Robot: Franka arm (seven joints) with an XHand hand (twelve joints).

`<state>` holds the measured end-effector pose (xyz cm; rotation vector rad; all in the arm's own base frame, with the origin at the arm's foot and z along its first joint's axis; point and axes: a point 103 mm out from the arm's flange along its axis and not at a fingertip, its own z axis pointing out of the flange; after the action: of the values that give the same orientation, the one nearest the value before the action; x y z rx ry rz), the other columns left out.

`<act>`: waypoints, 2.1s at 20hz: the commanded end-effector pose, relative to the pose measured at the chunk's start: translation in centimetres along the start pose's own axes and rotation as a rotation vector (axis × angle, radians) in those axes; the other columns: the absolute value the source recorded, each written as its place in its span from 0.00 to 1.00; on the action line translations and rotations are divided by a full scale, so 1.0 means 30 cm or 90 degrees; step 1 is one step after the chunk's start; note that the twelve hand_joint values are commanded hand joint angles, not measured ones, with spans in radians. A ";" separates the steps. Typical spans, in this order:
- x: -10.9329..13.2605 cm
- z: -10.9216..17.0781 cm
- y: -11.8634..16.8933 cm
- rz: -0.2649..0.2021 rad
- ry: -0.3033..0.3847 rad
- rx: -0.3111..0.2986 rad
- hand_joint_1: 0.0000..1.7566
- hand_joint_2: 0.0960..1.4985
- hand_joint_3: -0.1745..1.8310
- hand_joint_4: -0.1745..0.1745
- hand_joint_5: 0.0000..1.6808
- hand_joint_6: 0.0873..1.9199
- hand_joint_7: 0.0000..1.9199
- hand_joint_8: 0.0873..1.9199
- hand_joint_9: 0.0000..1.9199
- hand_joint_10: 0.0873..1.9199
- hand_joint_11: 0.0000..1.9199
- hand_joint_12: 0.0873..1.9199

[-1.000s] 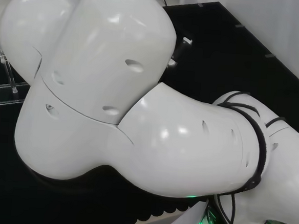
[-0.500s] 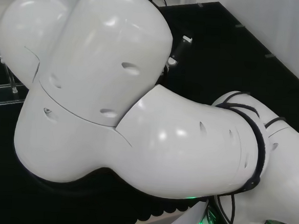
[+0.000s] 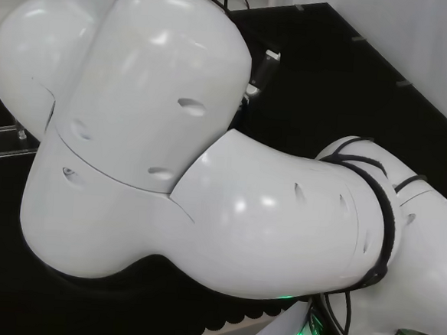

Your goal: Pour all the NaCl from the weighing funnel into the round-bottom flask.

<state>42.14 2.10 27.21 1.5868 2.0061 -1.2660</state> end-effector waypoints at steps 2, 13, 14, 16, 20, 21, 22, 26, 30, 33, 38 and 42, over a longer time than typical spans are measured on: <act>0.003 -0.009 0.006 -0.002 -0.018 0.002 0.63 0.40 0.47 0.91 0.67 0.49 0.43 0.32 0.59 0.18 0.44 0.52; -0.001 -0.004 0.001 -0.002 -0.037 0.004 0.63 0.40 0.47 0.91 0.67 0.49 0.43 0.32 0.59 0.18 0.44 0.52; -0.001 -0.005 0.001 -0.002 -0.039 0.004 0.63 0.40 0.48 0.91 0.67 0.49 0.43 0.32 0.59 0.18 0.44 0.52; -0.001 -0.006 -0.001 -0.002 -0.043 0.003 0.63 0.40 0.48 0.91 0.67 0.49 0.43 0.32 0.59 0.18 0.44 0.52; 0.000 -0.007 -0.003 -0.002 -0.046 0.002 0.63 0.40 0.48 0.91 0.67 0.49 0.43 0.32 0.59 0.18 0.44 0.52; 0.001 -0.008 -0.003 -0.002 -0.047 0.002 0.63 0.40 0.48 0.91 0.67 0.49 0.43 0.32 0.59 0.18 0.44 0.52; 0.001 -0.010 -0.003 -0.002 -0.048 0.001 0.63 0.40 0.48 0.91 0.67 0.49 0.43 0.32 0.59 0.18 0.44 0.52; 0.001 -0.016 -0.004 -0.003 -0.055 0.000 0.63 0.40 0.48 0.91 0.67 0.49 0.43 0.32 0.59 0.18 0.44 0.52; 0.004 -0.025 -0.005 -0.004 -0.068 0.001 0.63 0.40 0.48 0.91 0.67 0.49 0.43 0.32 0.59 0.18 0.44 0.52; 0.011 -0.034 -0.004 -0.007 -0.073 0.002 0.63 0.40 0.48 0.91 0.67 0.49 0.43 0.32 0.59 0.18 0.44 0.52; 0.018 -0.042 -0.001 -0.009 -0.086 0.005 0.63 0.40 0.48 0.91 0.67 0.49 0.43 0.32 0.59 0.18 0.44 0.52; 0.018 -0.044 -0.001 -0.010 -0.096 0.009 0.63 0.40 0.48 0.91 0.67 0.49 0.43 0.32 0.59 0.18 0.44 0.52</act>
<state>42.31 3.42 27.58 1.4453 1.9332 -1.3554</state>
